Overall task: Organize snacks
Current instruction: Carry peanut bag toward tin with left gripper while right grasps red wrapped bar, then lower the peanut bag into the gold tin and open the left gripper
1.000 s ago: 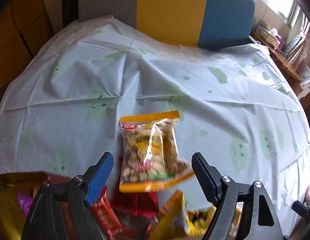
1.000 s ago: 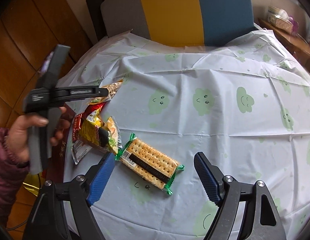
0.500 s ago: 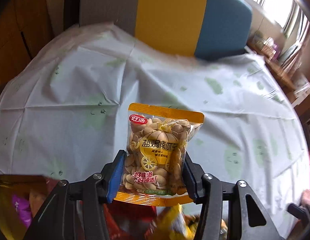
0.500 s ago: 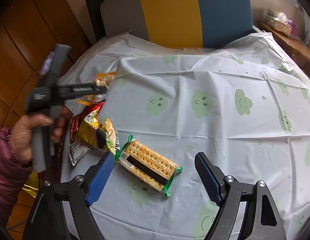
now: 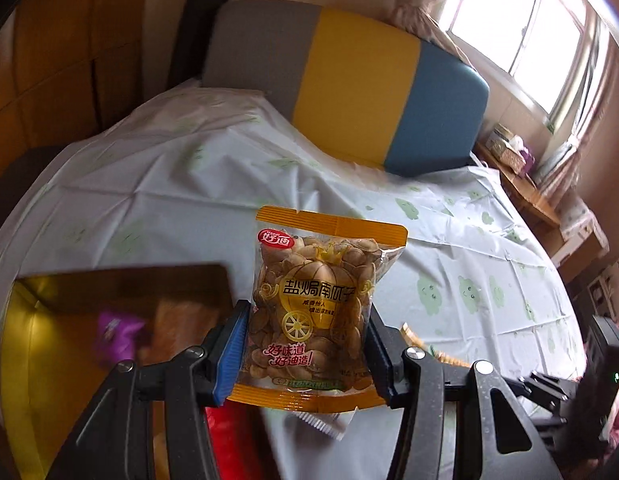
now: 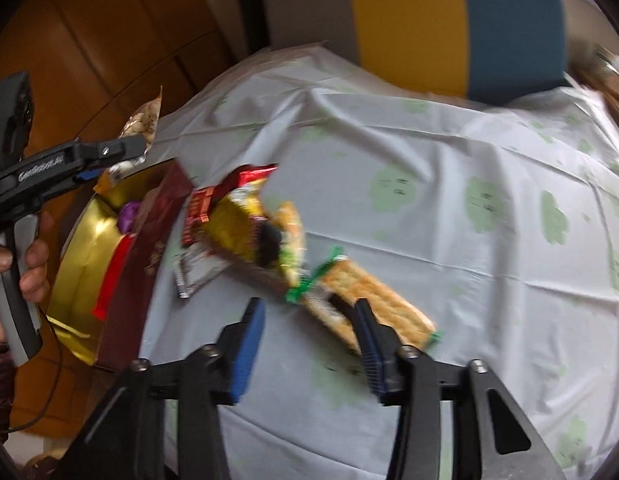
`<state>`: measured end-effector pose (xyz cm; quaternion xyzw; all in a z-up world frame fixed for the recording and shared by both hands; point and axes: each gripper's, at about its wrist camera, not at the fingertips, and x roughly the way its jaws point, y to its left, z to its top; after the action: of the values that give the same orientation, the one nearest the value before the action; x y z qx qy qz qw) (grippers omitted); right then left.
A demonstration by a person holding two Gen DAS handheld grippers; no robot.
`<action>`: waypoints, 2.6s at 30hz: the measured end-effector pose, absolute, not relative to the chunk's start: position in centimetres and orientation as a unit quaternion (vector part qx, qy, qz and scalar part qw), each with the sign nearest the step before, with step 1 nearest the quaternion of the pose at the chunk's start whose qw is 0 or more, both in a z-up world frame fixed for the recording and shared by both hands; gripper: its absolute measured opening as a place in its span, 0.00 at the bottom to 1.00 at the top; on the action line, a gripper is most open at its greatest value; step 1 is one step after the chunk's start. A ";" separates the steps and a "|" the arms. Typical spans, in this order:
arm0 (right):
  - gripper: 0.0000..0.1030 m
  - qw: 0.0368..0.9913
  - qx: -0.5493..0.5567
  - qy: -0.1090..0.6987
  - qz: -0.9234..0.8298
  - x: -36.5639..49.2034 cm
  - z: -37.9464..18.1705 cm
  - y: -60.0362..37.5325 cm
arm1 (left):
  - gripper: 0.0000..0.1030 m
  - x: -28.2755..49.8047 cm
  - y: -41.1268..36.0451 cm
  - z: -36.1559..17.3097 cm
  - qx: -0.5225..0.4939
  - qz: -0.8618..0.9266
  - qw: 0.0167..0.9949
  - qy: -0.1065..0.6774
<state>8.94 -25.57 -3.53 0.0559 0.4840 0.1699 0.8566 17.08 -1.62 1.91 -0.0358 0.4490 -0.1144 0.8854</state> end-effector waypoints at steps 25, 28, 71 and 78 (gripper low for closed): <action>0.29 0.813 -0.074 0.510 0.271 18.8 -8.1 -9.7 | 0.53 8.0 9.2 0.4 -0.107 -0.050 0.889 0.443; 0.25 0.815 -0.065 0.508 0.270 19.2 -8.3 -9.8 | 0.53 7.7 9.3 0.2 -0.108 -0.048 0.887 0.446; 0.42 0.821 -0.066 0.516 0.237 4.1 -8.3 -19.5 | 0.53 3.2 4.9 0.3 -0.066 -0.082 0.890 0.444; 0.33 0.834 -0.072 0.501 0.218 3.7 -9.1 -19.6 | 0.53 2.6 5.5 -0.1 -0.057 -0.057 0.892 0.445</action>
<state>3.71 -19.59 -9.06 -0.0721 0.5008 0.2183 0.8345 2.61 5.52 -0.15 -0.0569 0.4449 -0.0565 0.8920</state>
